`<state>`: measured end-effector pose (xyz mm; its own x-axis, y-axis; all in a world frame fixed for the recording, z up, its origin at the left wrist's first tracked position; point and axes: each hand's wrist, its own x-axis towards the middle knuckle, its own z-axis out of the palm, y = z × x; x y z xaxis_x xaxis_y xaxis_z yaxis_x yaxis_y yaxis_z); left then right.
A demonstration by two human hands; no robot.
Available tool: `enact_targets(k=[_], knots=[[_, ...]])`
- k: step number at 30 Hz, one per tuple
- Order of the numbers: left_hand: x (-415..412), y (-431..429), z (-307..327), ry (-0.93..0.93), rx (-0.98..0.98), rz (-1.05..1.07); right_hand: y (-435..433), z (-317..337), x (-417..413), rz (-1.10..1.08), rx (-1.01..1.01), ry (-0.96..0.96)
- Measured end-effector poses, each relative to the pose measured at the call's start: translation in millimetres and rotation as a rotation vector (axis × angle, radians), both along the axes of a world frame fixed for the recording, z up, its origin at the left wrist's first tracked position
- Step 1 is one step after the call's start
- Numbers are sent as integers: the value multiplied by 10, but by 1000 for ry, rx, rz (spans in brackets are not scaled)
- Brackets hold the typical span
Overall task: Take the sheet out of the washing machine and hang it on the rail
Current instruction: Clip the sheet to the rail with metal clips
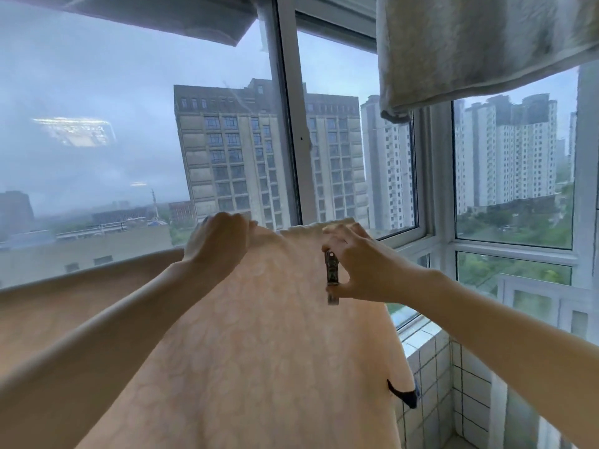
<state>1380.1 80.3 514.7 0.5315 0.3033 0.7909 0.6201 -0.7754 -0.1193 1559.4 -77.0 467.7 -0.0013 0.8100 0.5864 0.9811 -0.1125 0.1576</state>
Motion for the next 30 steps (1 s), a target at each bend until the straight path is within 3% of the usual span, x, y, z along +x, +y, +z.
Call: enact_targets(k=[3,11,18,30], knots=[[-4,-29,-61,0,41,-6,36,94,242,-15,-34,57],[73,112,-28,164,-150,-131,365,299,534,-42,-141,174],[524,111,0,54,-212,-294,410,369,643,11,-105,256],[946,212,28,25,-108,-243,289,640,698,-7,-74,271]])
